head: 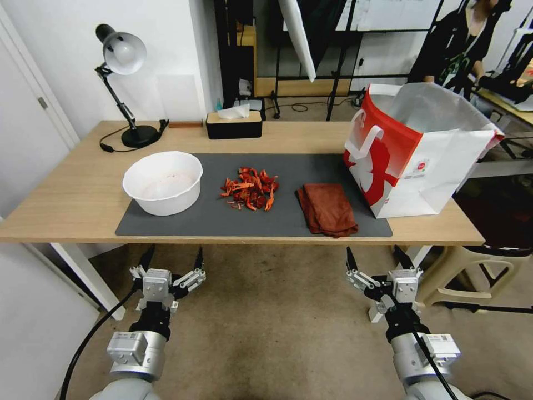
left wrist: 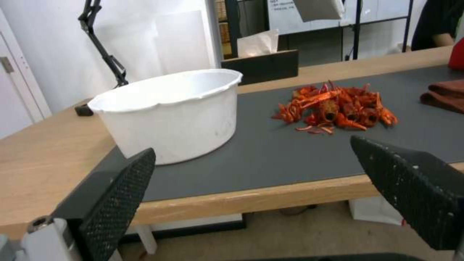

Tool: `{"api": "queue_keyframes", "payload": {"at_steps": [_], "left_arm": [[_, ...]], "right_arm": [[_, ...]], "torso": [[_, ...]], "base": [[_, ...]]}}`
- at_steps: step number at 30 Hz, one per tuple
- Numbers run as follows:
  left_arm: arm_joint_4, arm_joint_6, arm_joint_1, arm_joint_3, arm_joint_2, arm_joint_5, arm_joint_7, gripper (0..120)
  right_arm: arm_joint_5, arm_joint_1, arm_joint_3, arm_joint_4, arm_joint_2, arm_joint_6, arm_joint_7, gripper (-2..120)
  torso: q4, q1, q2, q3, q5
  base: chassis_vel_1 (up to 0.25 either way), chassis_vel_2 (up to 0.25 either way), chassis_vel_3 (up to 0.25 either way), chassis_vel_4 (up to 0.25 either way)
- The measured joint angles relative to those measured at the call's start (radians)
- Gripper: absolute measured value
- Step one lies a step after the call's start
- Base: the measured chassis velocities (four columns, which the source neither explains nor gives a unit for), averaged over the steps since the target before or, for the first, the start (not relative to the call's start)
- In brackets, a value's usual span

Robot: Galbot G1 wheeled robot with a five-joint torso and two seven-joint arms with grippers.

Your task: Sweep shrimp from table into container with towel, then put container into takeout bag.

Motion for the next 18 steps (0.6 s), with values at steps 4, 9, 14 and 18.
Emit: {"api": "queue_keyframes", "payload": {"at_steps": [4,9,14,18], "left_arm": [[0.001,-0.001,0.000,0.000,0.000,0.000,-0.001,100],[0.089,-0.110,-0.060,0.024,0.008,0.014,-0.089,100],[0.207,-0.257,-0.138,0.058,0.019,0.036,-0.208,100],[0.289,-0.359,-0.191,0.081,0.026,0.051,-0.290,100]], "right_arm": [[0.000,0.000,0.000,0.000,0.000,0.000,0.000,100],[0.012,0.027,0.001,-0.052,-0.003,0.084,0.018,100],[0.033,0.073,0.004,-0.143,-0.010,0.226,0.049,100],[0.049,0.106,0.006,-0.207,-0.016,0.327,0.071,100]], "torso": [[0.0000,0.000,0.000,0.000,0.0000],[-0.0001,0.000,0.000,0.000,-0.0001],[0.0000,0.000,0.000,0.000,-0.0001],[0.0000,0.000,0.000,0.000,0.0000]], "base": [[0.000,0.000,0.000,0.000],[0.000,0.000,0.000,0.000],[0.000,0.000,0.000,0.000],[0.000,0.000,0.000,0.000]]}}
